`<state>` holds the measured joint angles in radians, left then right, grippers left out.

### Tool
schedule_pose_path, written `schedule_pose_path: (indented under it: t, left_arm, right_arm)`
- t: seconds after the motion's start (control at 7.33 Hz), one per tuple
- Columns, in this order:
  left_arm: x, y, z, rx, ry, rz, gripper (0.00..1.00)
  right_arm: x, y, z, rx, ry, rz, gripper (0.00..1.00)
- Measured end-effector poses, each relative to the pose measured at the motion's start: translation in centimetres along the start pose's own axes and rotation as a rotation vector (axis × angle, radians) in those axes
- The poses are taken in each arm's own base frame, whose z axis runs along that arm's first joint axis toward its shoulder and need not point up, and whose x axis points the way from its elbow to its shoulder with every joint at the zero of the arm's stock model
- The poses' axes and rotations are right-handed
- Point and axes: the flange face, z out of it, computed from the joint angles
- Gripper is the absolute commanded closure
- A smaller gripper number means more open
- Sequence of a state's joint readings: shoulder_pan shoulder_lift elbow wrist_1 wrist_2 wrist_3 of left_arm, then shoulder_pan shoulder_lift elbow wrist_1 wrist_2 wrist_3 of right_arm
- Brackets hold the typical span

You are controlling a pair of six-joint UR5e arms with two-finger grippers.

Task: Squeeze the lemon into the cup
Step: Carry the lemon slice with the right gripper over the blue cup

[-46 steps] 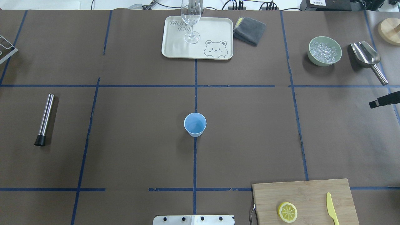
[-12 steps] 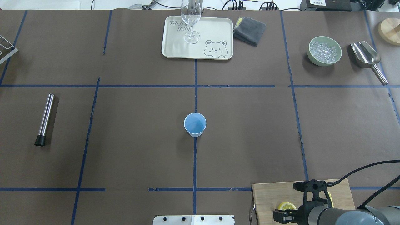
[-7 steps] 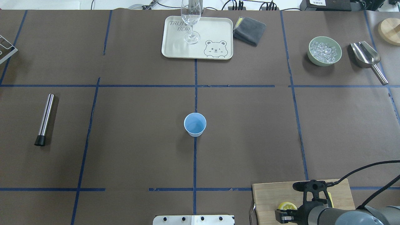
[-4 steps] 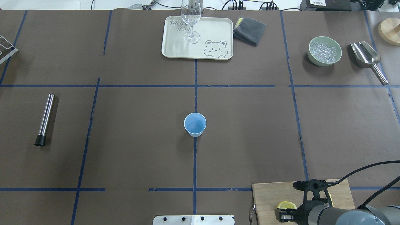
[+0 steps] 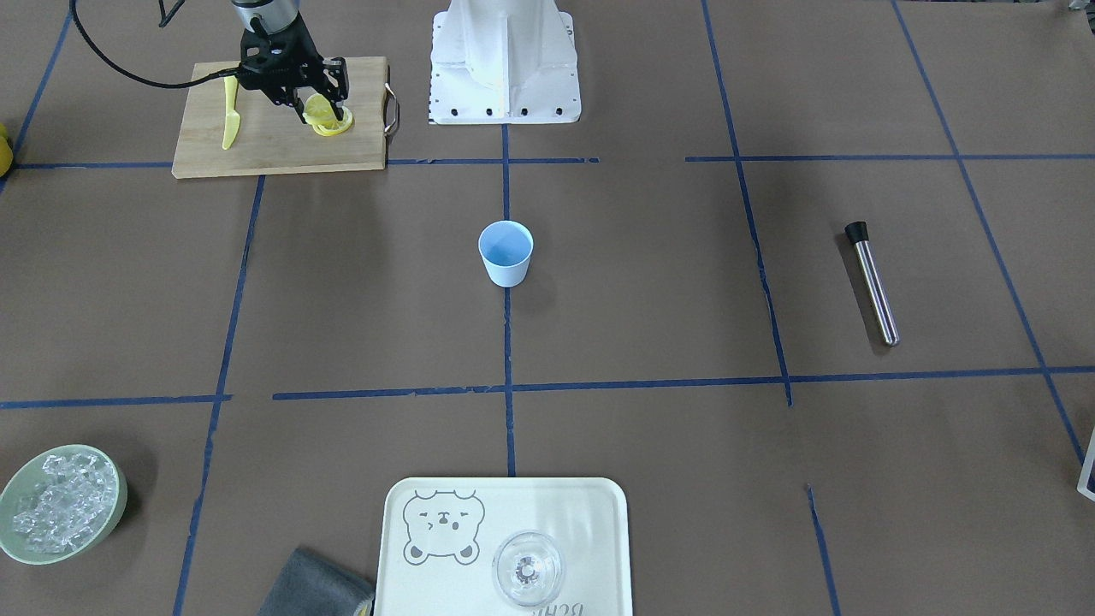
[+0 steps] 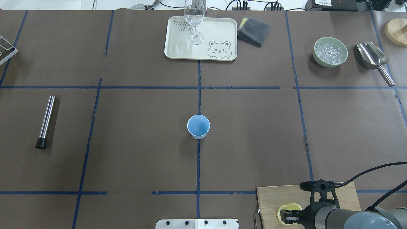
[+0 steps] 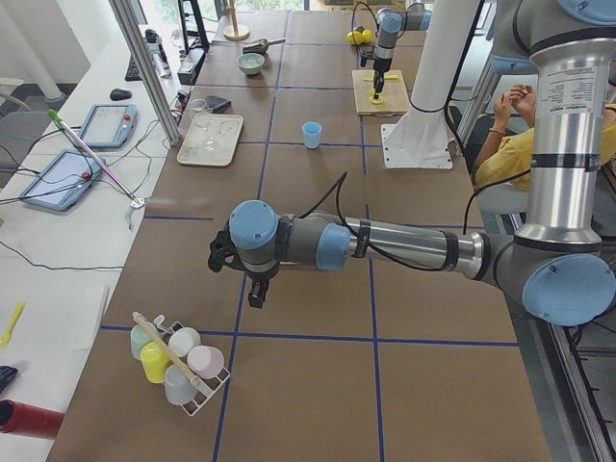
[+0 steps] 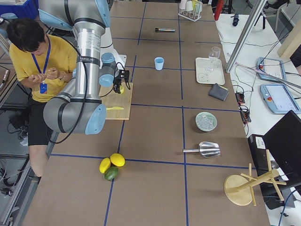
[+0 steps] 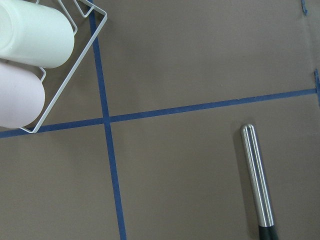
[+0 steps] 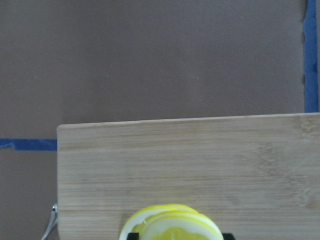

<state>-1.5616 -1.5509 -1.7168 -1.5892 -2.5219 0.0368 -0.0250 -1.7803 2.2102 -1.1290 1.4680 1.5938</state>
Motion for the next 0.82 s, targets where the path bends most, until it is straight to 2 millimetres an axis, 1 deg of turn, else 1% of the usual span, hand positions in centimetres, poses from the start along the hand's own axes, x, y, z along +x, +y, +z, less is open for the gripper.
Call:
schedule_pose_path:
  t: [0.27, 0.41, 0.55, 0.68, 0.82]
  left_arm:
    - [0.0, 0.0, -0.1, 0.001, 0.0, 0.0, 0.0]
    - [0.0, 0.0, -0.1, 0.001, 0.0, -0.001, 0.0]
    - [0.0, 0.0, -0.1, 0.002, 0.0, -0.001, 0.0]
    - [0.0, 0.0, -0.1, 0.002, 0.0, -0.001, 0.0]
    - [0.1, 0.0, -0.1, 0.003, 0.0, 0.001, 0.0]
  right_arm:
    - [-0.3, -0.7, -0.9, 0.012, -0.016, 0.012, 0.51]
    - [-0.5, -1.5, -1.4, 0.026, -0.027, 0.025, 0.51]
    - [-1.2, -2.7, -1.9, 0.046, -0.047, 0.044, 0.51]
    - [-2.6, -4.2, -2.5, 0.071, -0.077, 0.068, 0.51]
    - [-4.5, -6.0, -3.1, 0.099, -0.097, 0.092, 0.51]
